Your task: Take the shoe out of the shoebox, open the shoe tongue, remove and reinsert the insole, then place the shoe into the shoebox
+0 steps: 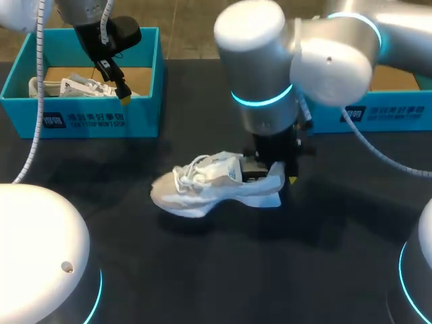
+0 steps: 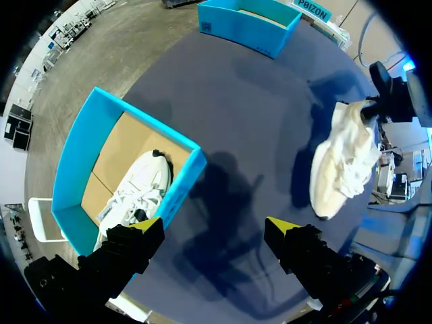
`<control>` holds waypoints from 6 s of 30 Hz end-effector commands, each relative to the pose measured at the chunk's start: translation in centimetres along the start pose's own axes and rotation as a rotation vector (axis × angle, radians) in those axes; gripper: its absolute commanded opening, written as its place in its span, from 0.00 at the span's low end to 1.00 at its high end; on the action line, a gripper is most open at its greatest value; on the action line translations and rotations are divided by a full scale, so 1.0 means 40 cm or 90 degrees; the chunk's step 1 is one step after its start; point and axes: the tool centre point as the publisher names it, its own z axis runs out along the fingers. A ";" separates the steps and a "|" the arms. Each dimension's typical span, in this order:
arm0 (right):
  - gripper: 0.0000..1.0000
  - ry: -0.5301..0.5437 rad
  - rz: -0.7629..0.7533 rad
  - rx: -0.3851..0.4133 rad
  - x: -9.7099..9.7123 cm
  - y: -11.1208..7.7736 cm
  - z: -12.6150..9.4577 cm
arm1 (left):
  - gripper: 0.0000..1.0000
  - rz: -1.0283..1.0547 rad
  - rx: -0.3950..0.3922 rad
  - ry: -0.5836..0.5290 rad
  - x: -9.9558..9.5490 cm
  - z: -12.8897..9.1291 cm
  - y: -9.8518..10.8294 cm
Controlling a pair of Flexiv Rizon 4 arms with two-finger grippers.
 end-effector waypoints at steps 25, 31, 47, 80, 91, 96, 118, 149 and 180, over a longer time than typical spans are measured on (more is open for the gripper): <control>0.00 0.004 0.033 -0.021 0.030 0.024 0.210 | 1.00 0.000 0.001 -0.001 0.002 -0.001 0.003; 0.07 0.011 0.025 -0.014 0.037 0.028 0.221 | 1.00 0.000 0.001 -0.001 0.002 -0.001 0.003; 1.00 0.052 -0.116 -0.046 0.029 0.017 0.100 | 1.00 0.000 0.001 -0.001 0.002 -0.001 0.003; 1.00 0.321 -1.022 -0.164 -0.017 0.053 -0.051 | 1.00 0.000 0.001 -0.001 0.002 -0.001 0.003; 1.00 0.321 -1.022 -0.164 -0.017 0.053 -0.051 | 1.00 0.000 0.001 -0.001 0.002 -0.001 0.003; 1.00 0.321 -1.022 -0.164 -0.017 0.053 -0.051 | 1.00 0.000 0.001 -0.001 0.002 -0.001 0.003; 1.00 0.420 -0.932 -0.373 -0.120 0.062 0.004 | 1.00 0.000 0.001 -0.001 0.002 -0.001 0.003; 1.00 0.562 -0.857 -0.553 -0.147 0.086 0.198 | 1.00 0.000 0.001 -0.001 0.002 -0.001 0.003; 1.00 0.571 -0.870 -0.557 -0.147 0.074 0.244 | 1.00 0.000 0.001 -0.001 0.002 -0.001 0.003</control>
